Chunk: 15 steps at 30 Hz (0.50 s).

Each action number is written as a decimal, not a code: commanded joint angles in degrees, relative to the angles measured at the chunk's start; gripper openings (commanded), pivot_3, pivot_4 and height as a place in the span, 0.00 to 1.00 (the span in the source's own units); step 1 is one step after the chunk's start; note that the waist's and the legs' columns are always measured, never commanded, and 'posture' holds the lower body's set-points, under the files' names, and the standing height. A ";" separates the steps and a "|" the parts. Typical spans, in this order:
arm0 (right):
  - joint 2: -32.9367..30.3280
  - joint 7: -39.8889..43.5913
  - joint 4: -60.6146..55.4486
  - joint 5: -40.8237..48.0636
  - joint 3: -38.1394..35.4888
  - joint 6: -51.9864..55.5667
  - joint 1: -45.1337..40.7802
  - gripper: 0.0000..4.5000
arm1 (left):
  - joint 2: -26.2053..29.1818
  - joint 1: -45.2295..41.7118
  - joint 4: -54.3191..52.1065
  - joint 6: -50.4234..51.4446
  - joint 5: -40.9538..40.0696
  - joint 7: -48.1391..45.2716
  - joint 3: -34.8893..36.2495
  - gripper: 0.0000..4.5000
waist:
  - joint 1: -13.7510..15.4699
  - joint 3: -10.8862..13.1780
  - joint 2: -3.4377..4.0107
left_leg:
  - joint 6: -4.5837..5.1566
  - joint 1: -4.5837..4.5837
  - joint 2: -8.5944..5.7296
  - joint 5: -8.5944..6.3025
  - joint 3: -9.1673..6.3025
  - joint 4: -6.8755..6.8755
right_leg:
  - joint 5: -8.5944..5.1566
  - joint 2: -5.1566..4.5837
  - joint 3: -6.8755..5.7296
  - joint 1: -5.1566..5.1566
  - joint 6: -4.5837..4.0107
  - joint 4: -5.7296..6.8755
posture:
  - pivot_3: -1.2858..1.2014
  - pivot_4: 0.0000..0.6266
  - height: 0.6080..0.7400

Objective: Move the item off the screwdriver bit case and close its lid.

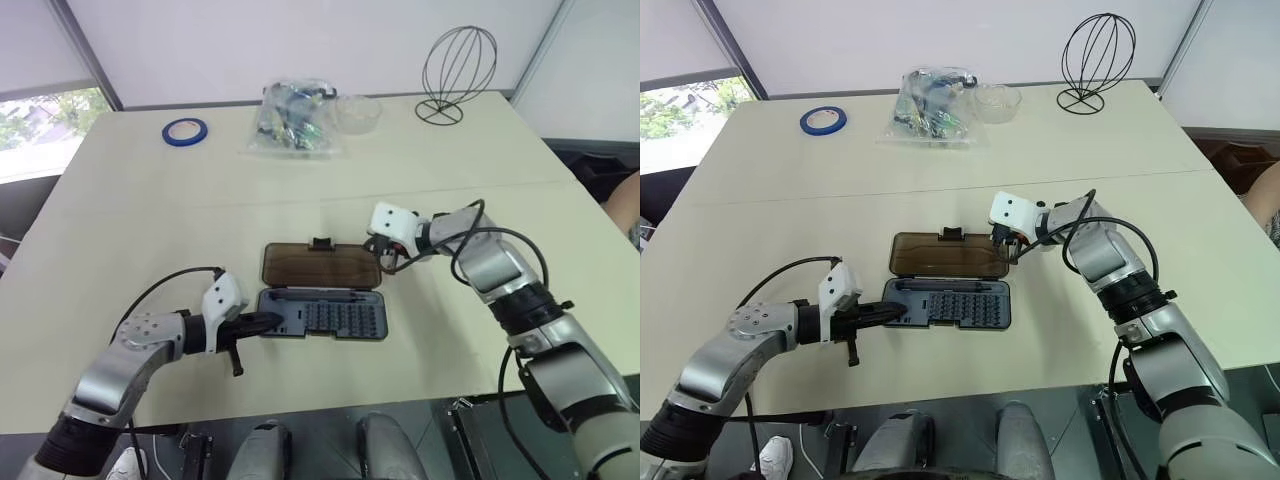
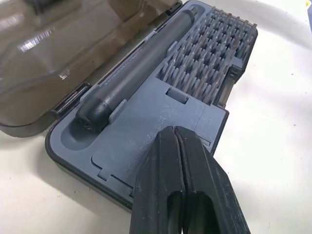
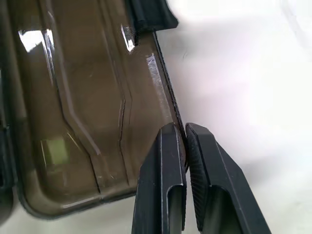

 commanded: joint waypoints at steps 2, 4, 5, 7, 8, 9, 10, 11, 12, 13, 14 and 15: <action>-2.77 -2.64 -9.94 -0.49 -4.30 -2.92 2.98 0.01 | 0.24 0.81 1.28 1.11 0.94 0.64 -0.19 0.00 | 0.18 0.00 0.00 | 0.00 -0.01 -0.01 0.00 0.00 0.00 | 0.00 -0.01 0.00 0.00 0.00 -0.01 | 0.52 0.24 1.00; -4.18 -3.07 -15.76 -0.32 -5.76 -3.30 5.96 0.01 | 0.13 0.65 1.50 1.10 0.94 0.75 -0.11 0.00 | 0.36 0.00 0.00 | 0.00 -0.03 -0.01 0.00 -0.01 0.00 | 0.00 -0.02 0.00 0.00 0.00 -0.02 | 0.52 0.24 1.00; -4.55 -3.14 -18.20 0.00 -6.41 -2.52 7.19 0.01 | 0.03 0.61 1.58 1.13 0.90 0.87 0.00 0.00 | 0.44 0.00 0.00 | 0.00 -0.04 -0.02 0.00 -0.01 0.00 | 0.00 -0.03 0.00 0.00 0.00 -0.03 | 0.52 0.24 1.00; -5.35 -2.86 -23.79 0.82 -7.71 -0.09 10.09 0.01 | -0.17 0.52 1.70 1.35 0.70 1.11 0.25 0.00 | 0.49 0.00 0.00 | 0.01 -0.04 -0.02 0.00 0.00 0.00 | 0.00 -0.03 0.00 0.01 0.00 -0.04 | 0.52 0.24 1.00; -5.78 -2.70 -26.33 1.08 -8.19 0.28 11.48 0.01 | -0.19 0.50 1.76 1.36 0.71 1.17 0.29 0.00 | 0.55 0.00 0.00 | 0.01 -0.05 -0.02 0.00 0.00 0.00 | 0.00 -0.03 0.00 0.00 0.00 -0.06 | 0.52 0.24 1.00; -6.00 -2.57 -28.52 1.46 -8.70 0.47 12.62 0.01 | -0.20 0.49 1.81 1.35 0.73 1.20 0.33 0.00 | 0.56 0.00 0.00 | 0.01 -0.05 -0.02 -0.01 -0.01 0.00 | 0.00 -0.03 0.00 0.01 0.00 -0.05 | 0.52 0.24 1.00; -6.08 -2.38 -30.75 2.20 -9.28 1.10 13.60 0.01 | -0.23 0.46 1.87 1.38 0.72 1.25 0.38 0.00 | 0.55 0.01 0.00 | 0.01 -0.04 -0.02 -0.01 0.00 0.00 | 0.00 -0.03 0.00 0.01 0.00 -0.05 | 0.52 0.24 1.00; -6.06 -2.29 -32.53 2.85 -9.77 1.87 14.31 0.01 | -0.24 0.41 1.94 1.40 0.70 1.27 0.41 0.00 | 0.53 0.01 0.00 | 0.01 -0.05 -0.02 -0.01 0.00 0.00 | 0.00 -0.03 0.00 0.01 0.00 -0.07 | 0.52 0.24 1.00; -5.89 -2.37 -34.02 3.32 -10.13 3.16 14.90 0.01 | -0.27 0.34 2.02 1.47 0.65 1.30 0.48 0.00 | 0.44 0.01 0.00 | 0.01 -0.05 -0.02 -0.01 0.00 0.00 | 0.00 -0.03 0.00 0.01 0.00 -0.06 | 0.52 0.24 1.00; -5.77 -2.44 -35.08 3.54 -10.29 4.14 15.39 0.01 | -0.33 0.26 2.10 1.54 0.58 1.35 0.55 0.00 | 0.35 0.01 0.00 | 0.02 -0.04 -0.02 -0.01 0.01 0.00 | 0.00 -0.03 0.00 0.01 0.00 -0.06 | 0.52 0.24 1.00; -5.70 -2.51 -35.88 3.58 -10.27 4.51 15.88 0.01 | -0.49 0.14 2.14 1.81 0.27 1.42 0.73 0.00 | 0.30 0.01 0.00 | 0.02 -0.04 -0.02 -0.01 0.00 0.00 | 0.00 -0.03 0.00 0.01 0.00 -0.06 | 0.52 0.24 1.00; -5.60 -2.59 -36.37 3.57 -10.23 4.94 16.17 0.01 | -0.61 -0.01 2.17 2.05 0.04 1.48 0.86 0.00 | 0.23 0.01 0.00 | 0.02 -0.04 -0.02 -0.01 0.00 0.00 | 0.00 -0.03 0.00 0.01 0.00 -0.06 | 0.52 0.24 1.00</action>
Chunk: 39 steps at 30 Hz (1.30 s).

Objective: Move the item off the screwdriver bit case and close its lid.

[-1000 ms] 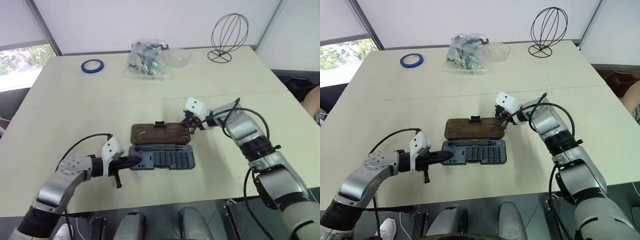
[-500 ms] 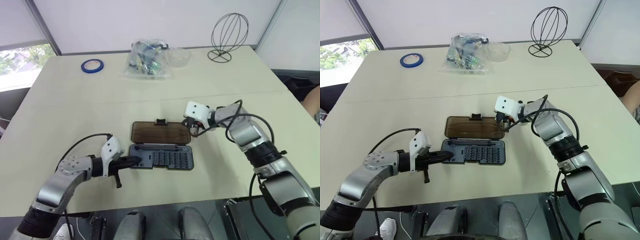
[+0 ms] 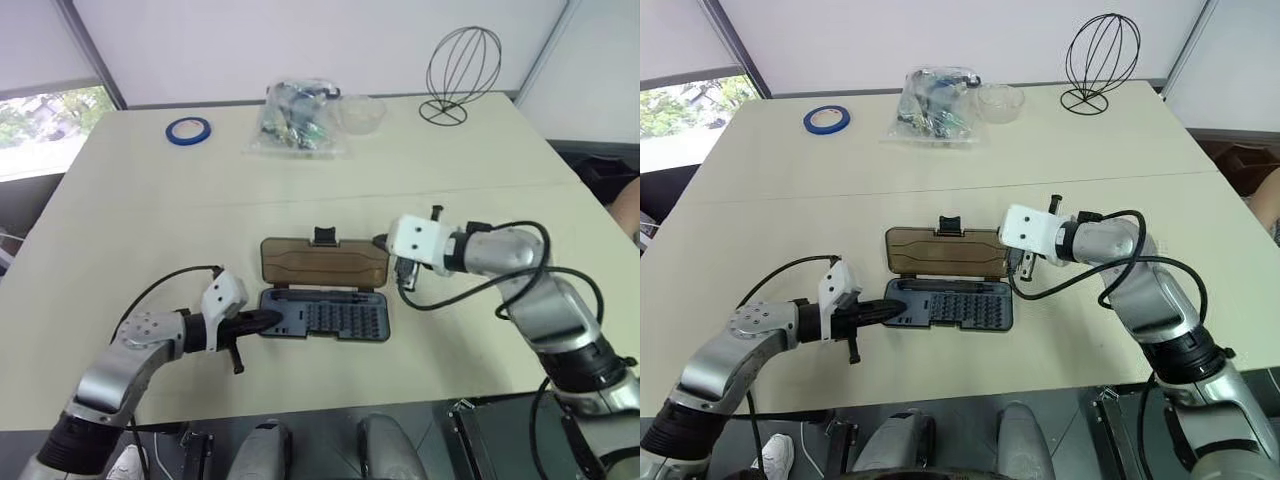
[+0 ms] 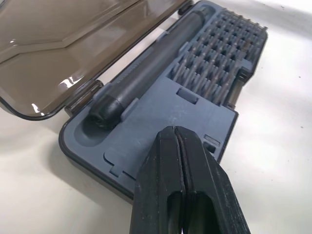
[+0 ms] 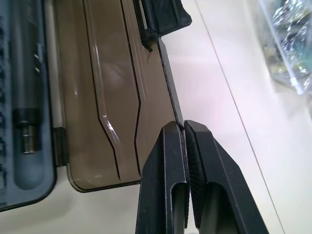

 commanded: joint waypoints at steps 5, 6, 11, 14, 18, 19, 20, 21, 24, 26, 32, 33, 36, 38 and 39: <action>1.03 -0.28 -4.46 2.06 -0.28 1.01 0.40 0.01 | -0.02 -0.40 1.27 2.59 -0.48 1.09 0.80 0.00 | -0.16 0.00 0.00 | 0.00 0.00 0.00 0.00 0.00 0.00 | 0.00 0.00 0.00 0.00 0.00 0.00 | 0.52 0.24 1.00; 1.05 -0.31 -4.30 2.06 -0.25 0.92 0.39 0.01 | -0.03 -0.58 1.29 2.68 -0.57 1.11 0.86 0.00 | -0.15 0.00 0.00 | 0.00 0.00 0.00 0.00 0.00 0.00 | 0.00 0.00 0.00 0.00 0.00 0.00 | 0.52 0.24 1.00; 1.13 -0.39 -3.29 1.95 -0.12 -0.05 0.42 0.01 | -0.15 -1.50 -0.25 3.88 -1.98 1.10 1.81 0.00 | -0.25 0.01 -0.01 | 0.00 0.00 0.00 0.00 0.00 0.00 | 0.00 0.00 0.00 -0.01 0.00 0.00 | 0.52 0.24 1.00; 0.67 -0.40 -2.69 1.08 0.47 -1.95 0.48 0.01 | -0.41 -2.82 -1.79 5.01 -3.27 1.98 2.99 0.00 | -0.25 0.02 -0.02 | 0.00 -0.01 0.00 0.00 0.00 -0.01 | 0.00 0.01 0.00 -0.01 0.00 0.00 | 0.52 0.24 1.00; 0.44 -0.70 -1.79 0.64 0.93 -3.53 0.61 0.01 | -2.80 -7.10 -3.31 9.44 -8.82 5.24 7.81 0.00 | 0.26 0.11 -0.11 | 0.00 -0.08 0.00 0.00 -0.03 0.06 | 0.00 0.00 -0.01 -0.03 0.00 0.00 | 0.52 0.24 1.00; 0.46 -0.74 -1.58 0.63 1.04 -3.87 0.66 0.01 | -3.83 -8.96 -3.07 11.25 -11.48 6.75 10.15 0.00 | 0.32 0.11 -0.11 | -0.01 -0.09 0.00 0.00 -0.03 0.07 | 0.00 0.00 -0.02 -0.03 0.00 0.00 | 0.52 0.24 1.00; 0.45 -0.76 -1.37 0.55 1.22 -4.25 0.68 0.01 | -4.73 -10.73 -2.27 12.52 -13.60 8.17 12.28 0.00 | 0.47 0.12 -0.10 | -0.01 -0.09 -0.02 0.00 -0.03 0.07 | 0.00 -0.01 -0.01 -0.03 0.00 0.00 | 0.52 0.24 1.00; 0.44 -0.77 -1.19 0.46 1.34 -4.63 0.70 0.01 | -5.45 -12.24 -1.55 13.69 -15.27 9.57 14.14 0.00 | 0.81 0.15 -0.16 | -0.01 -0.09 -0.03 0.00 -0.02 0.07 | 0.00 -0.03 -0.01 -0.03 0.00 0.00 | 0.52 0.24 1.00; 0.60 -0.90 -0.65 0.42 1.50 -5.19 0.53 0.01 | -5.98 -14.82 1.26 15.81 -17.08 11.84 17.40 0.00 | 0.96 0.17 -0.18 | -0.01 -0.07 -0.03 0.01 0.00 0.10 | 0.00 -0.02 -0.01 -0.03 0.00 0.00 | 0.52 0.24 1.00; 0.67 -1.03 -0.23 0.46 1.54 -5.49 0.37 0.01 | -5.46 -15.85 3.24 16.20 -17.09 12.40 18.57 0.00 | 1.00 0.17 -0.18 | -0.27 -0.08 -0.03 0.15 0.00 0.07 | 0.00 -0.02 -0.02 -0.05 0.00 0.00 | 0.52 0.24 1.00; 0.95 -1.39 0.78 0.25 1.84 -6.49 -0.04 0.01 | -2.93 -16.49 10.34 13.53 -13.24 11.44 18.21 0.00 | 1.17 0.18 -0.21 | -0.27 -0.09 -0.04 0.15 0.00 0.07 | 0.00 -0.02 -0.02 -0.05 0.00 -0.02 | 0.52 0.24 1.00; 1.03 -1.47 0.87 0.25 1.83 -6.61 -0.10 0.01 | -2.61 -16.21 11.97 12.59 -11.86 11.03 17.33 0.00 | 1.18 0.18 -0.21 | -0.27 -0.09 -0.04 0.15 0.00 0.07 | 0.00 -0.02 -0.02 -0.05 0.00 -0.02 | 0.52 0.24 1.00; 1.16 -1.51 0.83 0.33 1.72 -6.68 -0.20 0.01 | -2.65 -15.50 15.08 10.76 -9.59 9.16 15.25 0.00 | 1.19 0.18 -0.21 | -0.28 -0.09 -0.04 0.16 0.01 0.06 | 0.00 -0.02 -0.02 -0.05 0.00 -0.02 | 0.52 0.24 1.00; 1.10 -1.48 0.55 0.45 1.50 -6.66 -0.25 0.01 | -3.06 -15.31 17.08 9.42 -8.09 8.05 13.83 0.00 | 1.23 0.18 -0.21 | -0.28 -0.10 -0.04 0.16 0.01 0.06 | 0.00 -0.02 -0.02 -0.05 0.00 -0.02 | 0.52 0.24 1.00; 1.08 -1.48 0.49 0.47 1.42 -6.64 -0.35 0.01 | -3.25 -15.31 17.90 8.90 -7.51 7.36 13.05 0.00 | 1.22 0.19 -0.22 | -0.28 -0.10 -0.04 0.16 0.01 0.07 | 0.00 -0.02 -0.02 -0.05 0.00 -0.02 | 0.52 0.24 1.00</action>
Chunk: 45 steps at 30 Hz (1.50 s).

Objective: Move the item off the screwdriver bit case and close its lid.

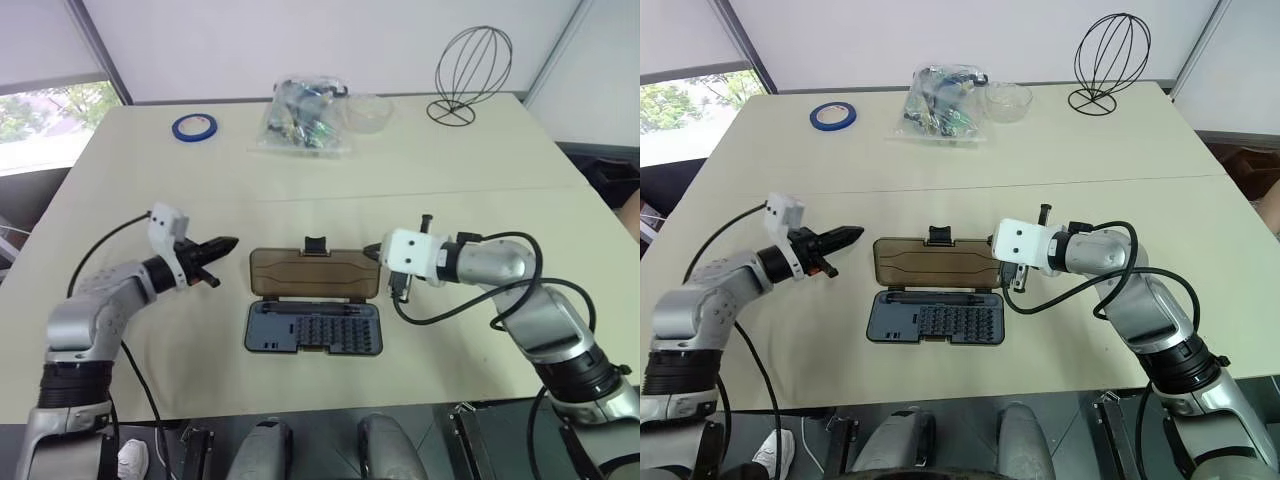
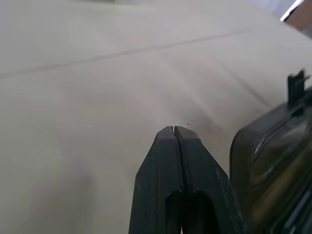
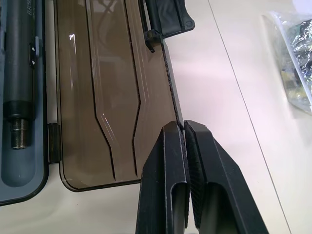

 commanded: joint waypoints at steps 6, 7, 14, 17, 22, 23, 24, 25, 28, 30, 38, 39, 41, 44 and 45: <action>0.31 -0.43 -1.98 0.55 -1.13 -0.82 -1.81 0.01 | -0.93 -1.83 6.14 -4.32 3.93 -5.30 -4.54 0.00 | 0.02 0.01 -0.01 | 0.00 0.00 0.00 0.00 0.00 0.00 | 0.00 0.00 0.00 0.00 0.00 0.00 | 0.52 0.24 1.00; 0.35 -0.46 -2.01 0.58 -1.18 -0.69 -1.94 0.01 | -0.99 -2.46 7.04 -4.74 4.43 -6.24 -5.20 0.00 | 0.02 0.01 -0.02 | 0.00 -0.01 0.00 0.00 0.00 0.01 | 0.00 0.00 0.00 0.00 0.00 0.01 | 0.52 0.24 1.00; -0.12 -0.19 -1.94 0.66 -1.48 -0.58 -1.92 0.01 | -1.65 -5.38 8.99 -4.40 4.77 -9.40 -6.33 0.00 | -0.04 0.01 -0.02 | 0.00 -0.02 0.00 0.00 0.00 0.02 | 0.00 0.00 -0.01 -0.01 0.00 0.01 | 0.52 0.24 1.00; -0.14 -0.22 -1.73 0.63 -1.53 -0.52 -2.04 0.01 | -1.39 -5.52 8.56 -3.72 4.75 -11.00 -7.00 0.00 | -0.07 0.01 -0.02 | 0.00 -0.02 0.00 0.00 0.00 0.02 | 0.00 0.00 -0.01 -0.01 0.00 0.02 | 0.52 0.24 1.00; -0.27 -0.21 -1.31 0.51 -1.49 -0.61 -2.08 0.01 | -0.98 -4.86 7.25 -2.99 4.85 -13.03 -8.18 0.00 | -0.03 0.01 -0.02 | 0.00 -0.03 0.00 0.00 0.00 0.02 | 0.00 0.00 -0.01 -0.01 0.00 0.02 | 0.52 0.24 1.00; -0.32 -0.16 -1.23 0.51 -1.44 -0.61 -2.09 0.01 | -0.88 -4.76 6.97 -2.95 4.87 -13.26 -8.39 0.00 | -0.03 0.01 -0.02 | 0.00 -0.03 0.00 0.00 0.00 0.02 | 0.00 0.00 -0.01 -0.01 0.00 0.02 | 0.52 0.24 1.00; -0.37 -0.13 -1.15 0.47 -1.39 -0.42 -2.11 0.01 | -0.88 -4.70 6.76 -2.86 4.86 -13.38 -8.50 0.00 | -0.04 0.01 -0.02 | 0.00 -0.03 0.00 0.00 0.00 0.02 | 0.00 0.00 -0.01 -0.01 0.00 0.02 | 0.52 0.24 1.00; -0.39 -0.11 -1.07 0.44 -1.35 -0.28 -2.14 0.01 | -0.90 -4.70 6.67 -2.80 4.87 -13.45 -8.55 0.00 | -0.04 0.01 -0.02 | 0.00 -0.02 0.00 0.00 0.00 0.02 | 0.00 0.00 -0.01 -0.01 0.00 0.02 | 0.52 0.24 1.00; -0.42 -0.10 -0.89 0.51 -1.39 -0.19 -2.19 0.01 | -0.96 -4.65 6.41 -2.83 5.08 -13.61 -8.68 0.00 | -0.04 0.01 -0.02 | 0.00 -0.03 0.00 0.00 0.00 0.02 | 0.00 0.00 -0.01 -0.01 0.00 0.02 | 0.52 0.24 1.00; -0.37 -0.13 -0.65 0.73 -1.61 -0.15 -2.27 0.07 | -1.05 -4.58 6.24 -2.88 5.22 -13.55 -8.65 0.00 | -0.04 0.01 -0.02 | 0.00 -0.03 0.00 0.00 0.00 0.02 | 0.00 0.00 -0.01 -0.01 0.00 0.02 | 0.52 0.24 1.00; -1.75 1.63 -0.46 2.27 -2.43 0.34 -3.40 0.90 | -1.49 -3.54 5.11 -3.71 5.85 -13.22 -8.29 0.00 | -0.01 0.01 -0.02 | 0.00 -0.03 0.00 0.00 0.00 0.02 | 0.00 0.00 -0.01 -0.01 0.00 0.02 | 0.52 0.24 1.00; -2.56 2.91 -0.75 3.44 -3.11 1.29 -3.68 1.00 | -1.44 -3.36 4.89 -3.79 5.82 -13.27 -8.21 0.00 | -0.02 0.01 -0.02 | 0.00 -0.03 0.00 0.00 0.00 0.02 | 0.00 0.00 -0.01 -0.01 0.00 0.02 | 0.52 0.24 1.00; -4.70 6.36 -2.14 7.77 -5.64 5.40 -3.87 1.00 | -1.11 -2.77 3.88 -4.02 5.84 -13.54 -8.23 0.00 | 0.02 0.02 -0.03 | 0.01 -0.03 0.00 0.00 -0.01 0.02 | 0.00 0.00 -0.01 -0.01 0.00 0.02 | 0.52 0.24 1.00; -8.32 12.17 -5.84 18.74 -13.15 14.67 -3.21 1.00 | 0.01 -0.92 0.04 -4.28 5.81 -14.45 -8.65 0.00 | 0.13 0.07 -0.01 | 0.01 -0.09 0.00 -0.01 -0.01 0.03 | 0.00 -0.01 -0.01 -0.02 0.00 -0.02 | 0.52 0.24 1.00; -9.18 12.97 -6.68 21.29 -15.17 16.39 -2.95 1.00 | 0.43 -0.27 -1.34 -4.34 5.80 -14.79 -8.81 0.00 | 0.19 0.08 -0.02 | 0.02 -0.11 0.00 -0.01 -0.02 0.04 | 0.00 -0.02 -0.02 -0.02 0.00 -0.03 | 0.52 0.24 1.00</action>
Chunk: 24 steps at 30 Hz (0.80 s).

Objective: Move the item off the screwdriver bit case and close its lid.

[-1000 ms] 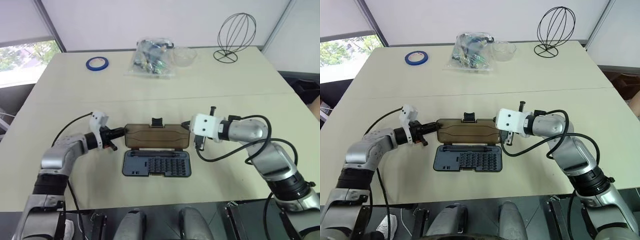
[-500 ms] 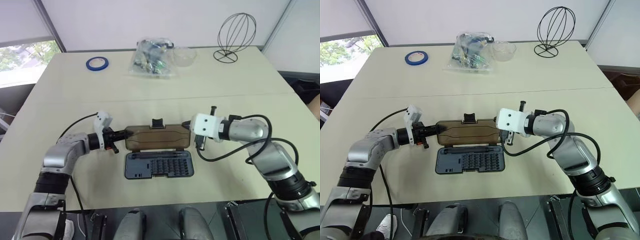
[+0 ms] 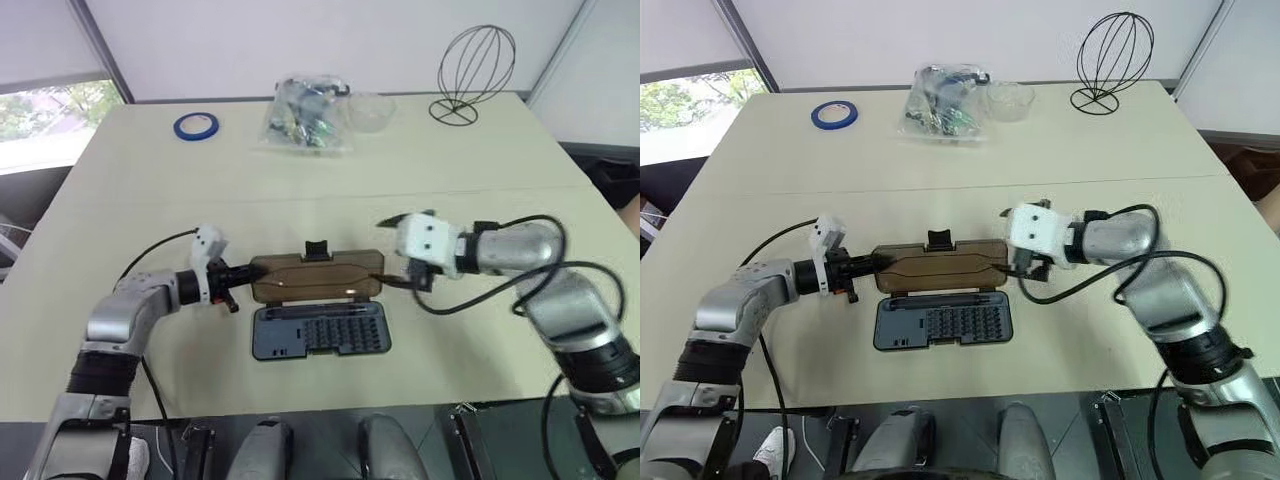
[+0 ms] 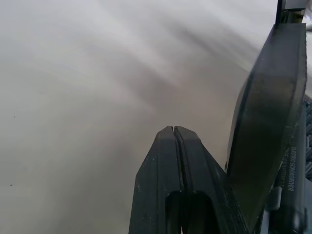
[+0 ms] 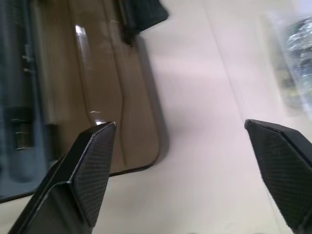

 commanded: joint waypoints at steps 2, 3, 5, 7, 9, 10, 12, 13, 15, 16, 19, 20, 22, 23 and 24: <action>-3.89 4.05 -5.39 13.71 -12.49 10.98 -0.15 1.00 | 2.17 2.50 -8.05 -0.50 -1.01 -2.03 -0.18 0.00 | 0.08 0.01 -0.02 | 0.02 0.00 0.01 -0.01 -0.02 -0.02 | 0.00 0.00 -0.01 0.02 0.00 -0.06 | 0.52 0.24 1.00; -4.75 4.46 -5.63 15.53 -14.36 12.31 0.42 1.00 | 2.81 3.09 -9.56 -0.29 -1.17 -2.48 -0.30 0.00 | 0.08 0.01 -0.02 | 0.09 -0.01 0.02 -0.05 -0.04 -0.03 | 0.00 0.00 -0.03 0.02 0.00 -0.09 | 0.52 0.24 1.00; -6.41 5.00 -6.03 18.17 -17.17 14.05 1.82 1.00 | 3.96 4.13 -12.29 0.54 -1.73 -3.37 -0.32 0.00 | 0.10 0.01 -0.02 | 0.33 0.01 0.02 -0.19 -0.02 -0.02 | 0.00 0.00 -0.03 0.04 0.00 -0.10 | 0.52 0.24 1.00; -8.22 5.64 -6.28 20.82 -19.80 15.70 3.90 1.00 | 5.74 5.51 -15.28 0.89 -1.88 -4.73 -0.55 0.00 | 0.10 0.01 -0.01 | 0.34 -0.01 0.02 -0.19 -0.02 -0.01 | 0.00 -0.01 -0.03 0.05 0.00 -0.12 | 0.52 0.24 1.00; -9.75 5.86 -7.05 22.37 -21.12 15.94 6.26 1.00 | 7.41 6.89 -17.76 1.72 -2.80 -5.82 -0.33 0.00 | 0.10 0.02 -0.01 | 0.37 0.00 0.02 -0.21 0.02 -0.03 | 0.00 -0.02 -0.01 0.05 0.00 -0.14 | 0.52 0.24 1.00; -10.10 5.18 -7.54 22.09 -20.87 15.65 7.81 1.00 | 8.77 8.09 -19.30 2.27 -3.40 -6.74 -0.11 0.00 | -0.02 0.02 -0.01 | 0.37 0.00 0.02 -0.21 0.01 -0.03 | 0.00 -0.01 -0.02 0.05 0.00 -0.16 | 0.52 0.24 1.00; -10.18 3.44 -7.90 21.71 -20.33 15.52 10.05 1.00 | 10.95 10.16 -21.80 3.14 -4.44 -8.06 0.34 0.00 | -0.15 0.02 0.00 | 0.39 0.02 0.05 -0.22 0.04 -0.06 | 0.00 -0.01 -0.01 0.04 0.00 -0.16 | 0.52 0.24 1.00; -10.07 2.09 -7.45 20.52 -19.62 14.84 11.11 1.00 | 12.09 11.30 -22.86 3.38 -4.85 -8.73 0.69 0.00 | -0.16 0.03 0.01 | 0.39 0.02 0.05 -0.22 0.05 -0.06 | 0.00 -0.01 -0.01 0.04 0.00 -0.16 | 0.52 0.24 1.00; -9.91 0.12 -6.80 19.66 -18.90 14.44 12.24 1.00 | 13.44 12.62 -23.92 3.54 -5.52 -9.23 1.18 0.00 | -0.05 0.03 0.02 | 0.39 0.03 0.05 -0.22 0.05 -0.05 | 0.00 -0.01 -0.01 0.05 -0.01 -0.16 | 0.52 0.24 1.00; -9.90 -0.62 -6.63 19.42 -18.62 14.20 12.57 1.00 | 13.88 12.98 -24.11 3.51 -5.80 -9.32 1.33 0.00 | 0.02 0.04 0.03 | 0.39 0.02 0.05 -0.22 0.07 -0.05 | 0.00 -0.01 0.01 0.05 0.00 -0.16 | 0.52 0.24 1.00; -8.67 -3.06 -7.41 19.45 -17.31 13.88 14.02 1.00 | 14.80 13.63 -24.08 3.63 -6.16 -9.51 1.46 0.00 | 0.10 0.04 0.01 | 0.39 0.02 0.04 -0.22 0.06 -0.02 | 0.00 -0.01 0.00 0.07 -0.01 -0.18 | 0.52 0.24 1.00; -8.19 -3.61 -7.83 19.90 -17.03 13.89 14.33 1.00 | 14.81 13.36 -23.82 3.71 -6.22 -9.40 1.35 0.00 | 0.12 0.05 0.00 | 0.39 0.02 0.04 -0.22 0.04 -0.03 | 0.00 -0.01 -0.01 0.10 -0.01 -0.20 | 0.52 0.24 1.00; -7.34 -4.74 -8.50 20.62 -16.64 14.20 14.12 1.00 | 14.20 11.63 -23.02 3.96 -6.47 -8.80 1.05 0.00 | 0.14 0.05 0.01 | 0.39 0.01 0.04 -0.22 0.05 -0.03 | 0.00 -0.01 -0.01 0.10 0.00 -0.25 | 0.52 0.24 1.00; -7.11 -4.90 -8.99 21.26 -16.39 14.71 13.90 1.00 | 13.75 10.30 -22.49 4.26 -6.66 -8.45 0.86 0.00 | 0.17 0.06 0.01 | 0.39 0.00 0.04 -0.22 0.04 -0.03 | 0.00 -0.01 -0.01 0.10 0.00 -0.25 | 0.52 0.24 1.00; -6.93 -4.76 -10.10 22.72 -16.24 15.75 13.99 1.00 | 12.93 7.97 -21.18 4.63 -6.73 -7.97 0.51 0.00 | 0.22 0.06 0.00 | 0.39 -0.02 0.03 -0.22 0.04 -0.02 | 0.00 -0.01 -0.02 0.10 0.00 -0.26 | 0.52 0.24 1.00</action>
